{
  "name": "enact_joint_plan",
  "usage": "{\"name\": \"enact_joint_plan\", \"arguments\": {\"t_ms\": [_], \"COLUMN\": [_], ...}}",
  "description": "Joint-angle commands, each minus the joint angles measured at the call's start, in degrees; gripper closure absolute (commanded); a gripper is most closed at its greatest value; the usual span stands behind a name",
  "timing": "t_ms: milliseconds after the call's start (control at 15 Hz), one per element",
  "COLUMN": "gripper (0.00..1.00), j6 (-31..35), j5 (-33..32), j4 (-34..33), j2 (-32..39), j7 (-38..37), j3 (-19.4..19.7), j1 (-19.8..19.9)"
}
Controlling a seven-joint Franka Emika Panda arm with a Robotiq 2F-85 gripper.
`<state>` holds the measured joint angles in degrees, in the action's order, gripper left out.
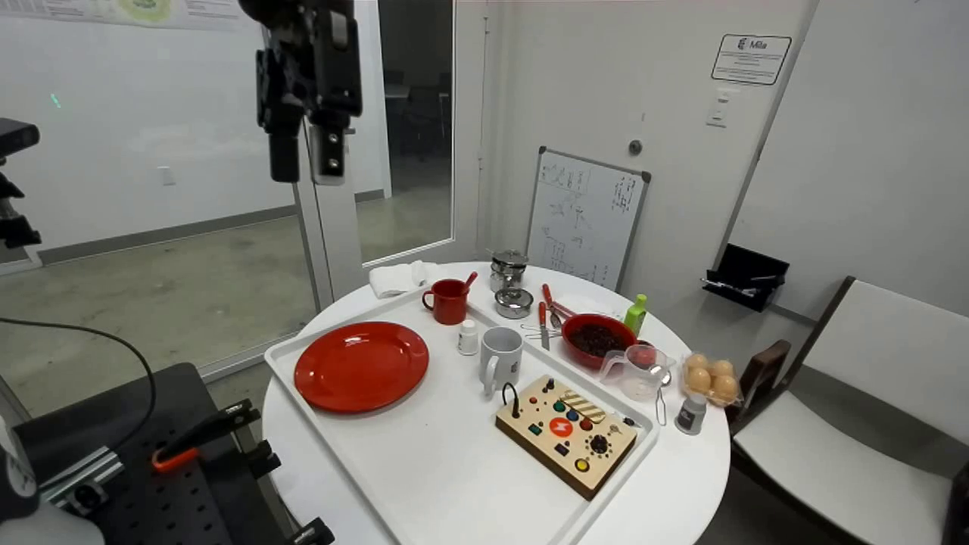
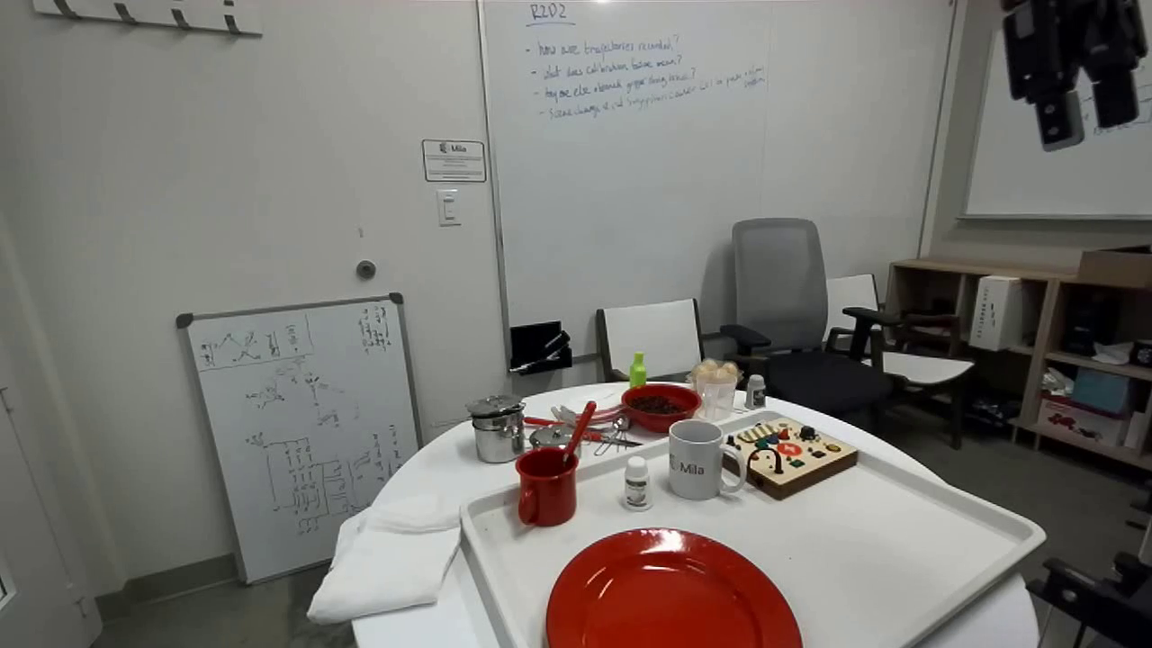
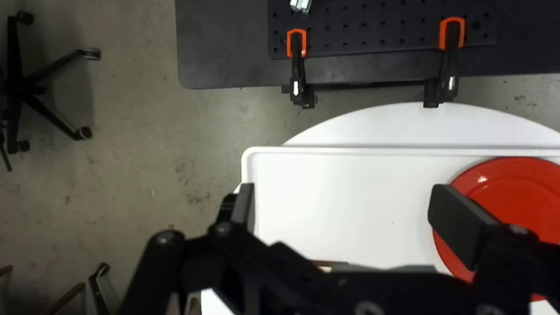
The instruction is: Push a button on the board
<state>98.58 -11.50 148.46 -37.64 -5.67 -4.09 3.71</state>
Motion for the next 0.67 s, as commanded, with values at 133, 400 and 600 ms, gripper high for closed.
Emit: {"name": "enact_joint_plan", "arguments": {"t_ms": [133,400,600], "gripper": [0.0,0.0,0.0], "j6": [10.39,15.0,12.7], "j5": [-4.08,-2.56,-1.61], "j4": [-9.31,-17.3,-23.07], "j2": [17.58,29.2,36.29], "j7": [-7.29,-14.22,-16.27], "j3": [-2.09,-0.68,0.81], "j1": [0.37,1.22,0.62]}}
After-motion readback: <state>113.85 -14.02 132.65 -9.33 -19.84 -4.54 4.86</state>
